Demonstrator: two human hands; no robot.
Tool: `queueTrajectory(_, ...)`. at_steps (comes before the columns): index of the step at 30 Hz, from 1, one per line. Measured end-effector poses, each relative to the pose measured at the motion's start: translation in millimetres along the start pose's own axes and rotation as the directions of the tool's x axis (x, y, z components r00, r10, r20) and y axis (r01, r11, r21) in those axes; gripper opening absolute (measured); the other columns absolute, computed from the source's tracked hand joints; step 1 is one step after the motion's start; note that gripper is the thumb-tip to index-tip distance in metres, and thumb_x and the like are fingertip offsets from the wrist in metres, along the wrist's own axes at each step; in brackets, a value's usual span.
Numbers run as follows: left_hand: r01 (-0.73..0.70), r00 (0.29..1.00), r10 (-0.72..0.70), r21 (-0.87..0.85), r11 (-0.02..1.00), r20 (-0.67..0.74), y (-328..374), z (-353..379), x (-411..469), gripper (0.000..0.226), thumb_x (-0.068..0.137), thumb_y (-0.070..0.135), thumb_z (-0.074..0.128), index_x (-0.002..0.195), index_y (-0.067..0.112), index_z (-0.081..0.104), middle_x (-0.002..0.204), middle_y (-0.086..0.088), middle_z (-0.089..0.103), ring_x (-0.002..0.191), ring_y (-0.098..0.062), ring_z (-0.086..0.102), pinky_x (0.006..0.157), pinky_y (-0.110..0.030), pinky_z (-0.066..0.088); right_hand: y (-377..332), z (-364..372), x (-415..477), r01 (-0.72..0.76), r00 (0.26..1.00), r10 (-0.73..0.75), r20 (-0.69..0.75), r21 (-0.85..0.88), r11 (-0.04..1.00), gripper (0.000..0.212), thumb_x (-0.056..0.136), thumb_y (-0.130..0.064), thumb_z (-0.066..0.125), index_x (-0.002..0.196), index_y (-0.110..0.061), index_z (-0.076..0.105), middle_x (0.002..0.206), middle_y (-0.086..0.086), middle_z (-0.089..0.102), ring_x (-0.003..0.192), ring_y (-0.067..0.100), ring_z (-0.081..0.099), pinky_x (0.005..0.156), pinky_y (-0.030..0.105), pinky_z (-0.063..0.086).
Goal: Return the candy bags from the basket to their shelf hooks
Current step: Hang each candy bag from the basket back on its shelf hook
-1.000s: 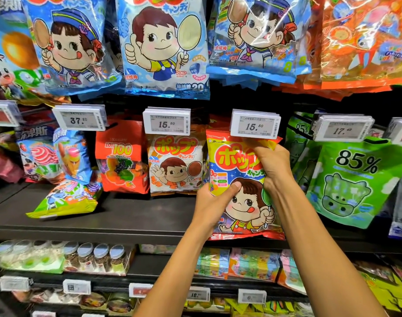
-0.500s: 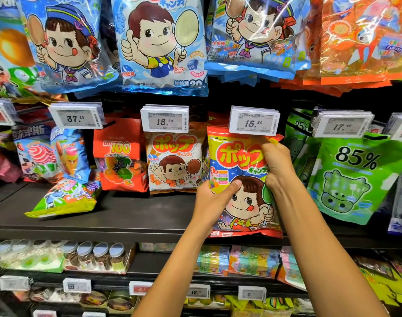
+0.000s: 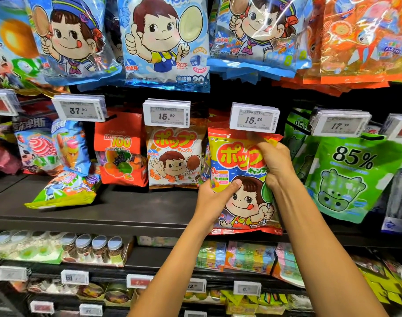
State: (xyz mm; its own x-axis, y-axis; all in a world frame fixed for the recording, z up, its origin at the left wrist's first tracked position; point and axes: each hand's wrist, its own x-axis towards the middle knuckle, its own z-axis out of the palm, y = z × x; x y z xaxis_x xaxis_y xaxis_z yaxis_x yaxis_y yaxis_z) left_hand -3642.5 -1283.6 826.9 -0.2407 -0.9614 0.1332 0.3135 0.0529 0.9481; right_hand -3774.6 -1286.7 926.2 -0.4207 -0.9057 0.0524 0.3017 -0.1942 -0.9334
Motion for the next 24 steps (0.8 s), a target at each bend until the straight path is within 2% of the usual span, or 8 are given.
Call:
queueTrajectory(5, 0.013, 1.0, -0.013, 0.02, 1.0, -0.011, -4, -2, -4, 0.019, 0.079, 0.029, 0.08, 0.094, 0.021, 0.071, 0.094, -0.005, 0.078, 0.089, -0.023, 0.075, 0.078, -0.037, 0.061, 1, 0, -5, -0.033, 0.999, 0.033, 0.002, 0.017, 0.999, 0.016, 0.076, -0.004, 0.076, 0.088, -0.008, 0.065, 0.065, 0.01, 0.074, 0.059, 0.024, 0.073, 0.052, 0.03, 0.057)
queueTrajectory(10, 0.018, 0.999, -0.016, 0.068, 0.998, -0.038, -6, -7, -4, 0.03, 0.073, 0.036, 0.081, 0.095, 0.018, 0.071, 0.093, -0.004, 0.078, 0.089, -0.022, 0.074, 0.085, -0.044, 0.059, 5, 0, -8, -0.043, 0.999, 0.043, -0.001, 0.039, 0.998, 0.009, 0.077, -0.003, 0.074, 0.079, -0.008, 0.066, 0.064, 0.01, 0.073, 0.056, 0.022, 0.072, 0.049, 0.028, 0.055)
queueTrajectory(12, 0.015, 0.999, -0.012, 0.079, 0.997, -0.038, -5, -8, -4, 0.035, 0.069, 0.04, 0.082, 0.095, 0.018, 0.071, 0.093, -0.003, 0.078, 0.088, -0.022, 0.074, 0.084, -0.043, 0.06, 6, -1, -9, -0.046, 0.999, 0.046, 0.005, 0.04, 0.998, 0.008, 0.078, -0.004, 0.073, 0.078, -0.008, 0.066, 0.064, 0.01, 0.073, 0.055, 0.022, 0.072, 0.049, 0.028, 0.055)
queueTrajectory(17, -0.004, 1.0, 0.005, 0.048, 0.999, -0.019, -5, -11, -9, 0.029, 0.072, 0.036, 0.082, 0.093, 0.021, 0.072, 0.094, -0.002, 0.078, 0.088, -0.021, 0.075, 0.077, -0.034, 0.06, 6, -1, -14, -0.062, 0.998, 0.061, 0.021, 0.047, 0.997, 0.011, 0.077, -0.005, 0.074, 0.082, -0.006, 0.065, 0.062, 0.011, 0.072, 0.055, 0.023, 0.071, 0.048, 0.029, 0.055)
queueTrajectory(21, -0.005, 0.999, 0.007, 0.054, 0.999, -0.036, -5, -14, -12, 0.041, 0.065, 0.042, 0.083, 0.096, 0.019, 0.071, 0.094, -0.003, 0.078, 0.089, -0.021, 0.074, 0.079, -0.037, 0.06, 8, -2, -18, -0.051, 0.998, 0.05, 0.028, 0.044, 0.998, 0.023, 0.074, -0.006, 0.077, 0.094, -0.004, 0.065, 0.068, 0.011, 0.074, 0.059, 0.024, 0.073, 0.05, 0.03, 0.056)
queueTrajectory(24, -0.009, 0.999, 0.011, 0.058, 0.998, -0.035, -5, -17, -14, 0.028, 0.073, 0.033, 0.083, 0.094, 0.02, 0.071, 0.093, -0.002, 0.078, 0.087, -0.021, 0.075, 0.076, -0.035, 0.061, 9, -3, -19, -0.061, 0.997, 0.059, 0.048, 0.04, 0.997, 0.027, 0.074, -0.007, 0.078, 0.098, -0.003, 0.066, 0.069, 0.01, 0.075, 0.06, 0.023, 0.073, 0.051, 0.03, 0.056)
